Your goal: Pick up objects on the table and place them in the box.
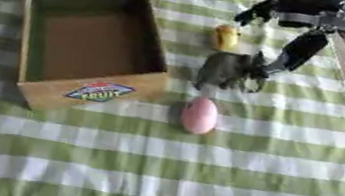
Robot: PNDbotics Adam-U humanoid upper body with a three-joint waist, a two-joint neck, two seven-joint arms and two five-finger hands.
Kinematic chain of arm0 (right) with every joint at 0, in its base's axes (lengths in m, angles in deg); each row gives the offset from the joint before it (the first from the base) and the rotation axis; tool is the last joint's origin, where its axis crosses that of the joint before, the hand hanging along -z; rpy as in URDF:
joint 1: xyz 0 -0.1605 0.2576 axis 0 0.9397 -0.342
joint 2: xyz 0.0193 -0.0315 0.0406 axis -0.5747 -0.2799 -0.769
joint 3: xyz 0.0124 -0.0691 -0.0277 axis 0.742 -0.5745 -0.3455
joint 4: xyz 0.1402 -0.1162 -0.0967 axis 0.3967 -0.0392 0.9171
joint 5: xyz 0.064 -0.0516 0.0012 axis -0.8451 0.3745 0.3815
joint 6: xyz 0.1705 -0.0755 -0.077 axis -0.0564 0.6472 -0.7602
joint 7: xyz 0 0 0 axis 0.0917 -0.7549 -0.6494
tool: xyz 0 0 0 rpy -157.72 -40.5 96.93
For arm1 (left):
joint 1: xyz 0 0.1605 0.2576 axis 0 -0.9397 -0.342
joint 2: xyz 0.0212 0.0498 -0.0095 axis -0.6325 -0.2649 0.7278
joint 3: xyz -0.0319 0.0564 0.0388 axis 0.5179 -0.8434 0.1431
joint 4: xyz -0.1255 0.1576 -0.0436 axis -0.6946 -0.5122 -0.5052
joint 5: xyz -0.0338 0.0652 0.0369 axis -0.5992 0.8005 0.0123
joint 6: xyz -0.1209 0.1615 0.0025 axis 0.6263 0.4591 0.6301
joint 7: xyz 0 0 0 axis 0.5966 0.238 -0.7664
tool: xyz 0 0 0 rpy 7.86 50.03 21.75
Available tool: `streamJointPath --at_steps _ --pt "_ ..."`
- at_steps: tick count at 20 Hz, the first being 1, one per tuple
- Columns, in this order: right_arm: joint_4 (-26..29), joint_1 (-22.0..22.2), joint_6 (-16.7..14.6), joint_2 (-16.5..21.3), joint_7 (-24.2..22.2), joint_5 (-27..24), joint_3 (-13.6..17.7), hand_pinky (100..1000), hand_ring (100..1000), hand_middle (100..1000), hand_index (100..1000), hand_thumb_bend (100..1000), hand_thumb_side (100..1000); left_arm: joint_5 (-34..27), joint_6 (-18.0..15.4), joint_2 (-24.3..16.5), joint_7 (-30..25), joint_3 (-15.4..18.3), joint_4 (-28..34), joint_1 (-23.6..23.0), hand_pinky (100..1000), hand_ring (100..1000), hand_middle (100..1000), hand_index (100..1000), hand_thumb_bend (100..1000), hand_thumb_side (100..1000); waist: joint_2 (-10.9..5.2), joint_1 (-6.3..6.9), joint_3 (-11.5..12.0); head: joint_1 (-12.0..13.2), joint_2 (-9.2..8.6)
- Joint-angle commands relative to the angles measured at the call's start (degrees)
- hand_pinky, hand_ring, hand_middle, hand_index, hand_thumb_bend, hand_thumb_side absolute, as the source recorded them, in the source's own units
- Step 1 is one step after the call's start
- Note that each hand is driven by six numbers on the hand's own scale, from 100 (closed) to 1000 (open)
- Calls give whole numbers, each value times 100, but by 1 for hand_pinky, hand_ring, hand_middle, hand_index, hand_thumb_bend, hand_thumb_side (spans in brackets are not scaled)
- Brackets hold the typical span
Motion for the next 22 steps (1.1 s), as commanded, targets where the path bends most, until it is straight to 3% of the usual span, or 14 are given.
streamJointPath --at_steps 1,11,22 --pt "-1 -111 61 45 41 151 0 814 917 825 975 524 594 -25 17 -99 -23 0 111 64 485 676 659 779 100 913 -71 7 7 -1 -62" --pt "-162 -126 202 -165 407 711 -119 805 921 827 954 460 591 -36 52 -66 -74 -14 111 94 484 675 658 778 100 920 -18 -18 25 7 -95" --pt "-408 -66 89 -284 308 926 -208 798 918 814 935 419 553 -71 106 -47 -98 6 111 128 483 675 657 777 100 928 42 -56 31 18 -85"
